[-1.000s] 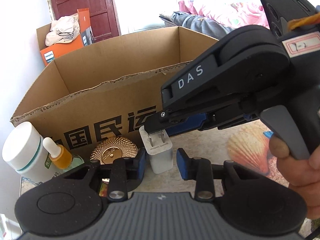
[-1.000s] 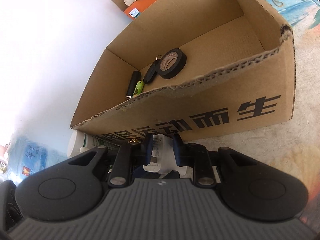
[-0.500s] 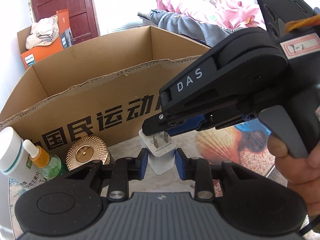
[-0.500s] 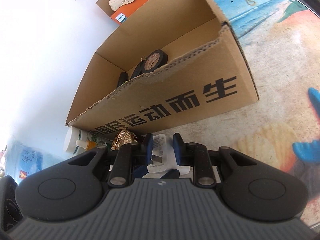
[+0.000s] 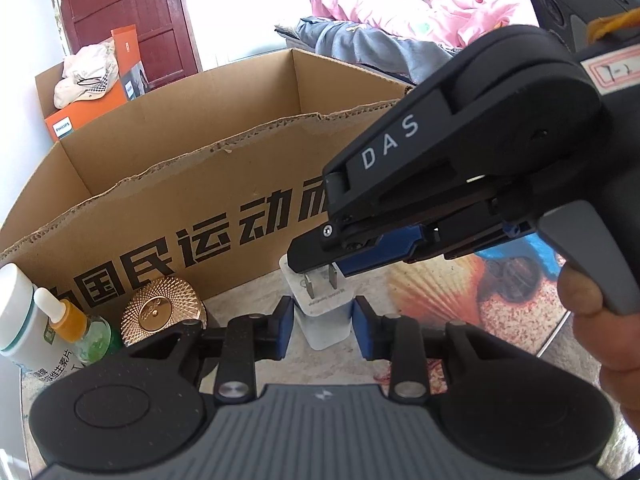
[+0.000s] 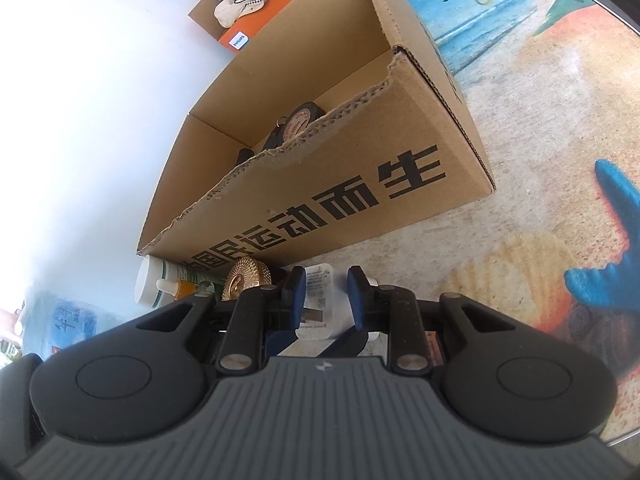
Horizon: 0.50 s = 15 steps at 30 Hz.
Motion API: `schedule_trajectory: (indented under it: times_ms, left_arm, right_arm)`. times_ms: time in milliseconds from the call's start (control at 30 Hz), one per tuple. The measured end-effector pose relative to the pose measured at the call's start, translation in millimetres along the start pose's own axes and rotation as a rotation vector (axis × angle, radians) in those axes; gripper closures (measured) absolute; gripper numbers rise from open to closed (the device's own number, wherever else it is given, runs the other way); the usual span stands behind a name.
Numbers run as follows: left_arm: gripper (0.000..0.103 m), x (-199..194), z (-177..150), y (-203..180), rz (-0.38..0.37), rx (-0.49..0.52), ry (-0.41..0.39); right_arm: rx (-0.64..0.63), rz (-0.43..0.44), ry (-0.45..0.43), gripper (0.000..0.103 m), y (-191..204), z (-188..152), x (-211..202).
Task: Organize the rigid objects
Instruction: 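Lift the white charger plug off the table with the right gripper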
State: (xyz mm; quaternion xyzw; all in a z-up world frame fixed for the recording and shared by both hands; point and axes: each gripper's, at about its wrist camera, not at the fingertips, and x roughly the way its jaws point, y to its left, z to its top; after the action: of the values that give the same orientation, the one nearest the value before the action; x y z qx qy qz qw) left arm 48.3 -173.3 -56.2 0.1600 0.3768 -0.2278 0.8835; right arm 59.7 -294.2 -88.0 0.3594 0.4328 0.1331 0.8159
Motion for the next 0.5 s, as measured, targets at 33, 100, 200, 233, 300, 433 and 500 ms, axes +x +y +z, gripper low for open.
schedule_trajectory:
  times_ms: [33,100,200,233,300,433,500]
  left_arm:
    - [0.07,0.4,-0.2,-0.2,0.002,-0.005,0.0]
    - [0.07,-0.2,-0.7,-0.6,0.008,-0.013,-0.001]
    - [0.07,-0.4,-0.7,-2.8,0.019,-0.015,-0.004]
    - [0.07,-0.6,-0.4,-3.5,0.021,-0.018,-0.003]
    - [0.071,-1.5,0.2,-4.3,0.024,-0.026,-0.002]
    - [0.072,-2.1,-0.5,-3.6,0.028,-0.039,-0.008]
    - [0.072,-2.8,-0.7,-4.7,0.032,-0.031,-0.011]
  right_arm:
    - [-0.001,0.002,0.001,0.08,-0.2,0.2,0.3]
    - [-0.004,0.008,0.007,0.08,-0.7,0.7,1.2]
    - [-0.002,0.017,0.016,0.079,-2.7,2.3,1.1]
    - [-0.001,0.018,0.019,0.079,-3.2,2.8,0.9]
    - [-0.008,0.016,0.024,0.079,-2.9,3.3,0.2]
    - [-0.024,0.006,0.028,0.079,-1.0,2.6,-1.7]
    - [-0.022,0.006,0.027,0.079,-1.6,2.1,-3.0]
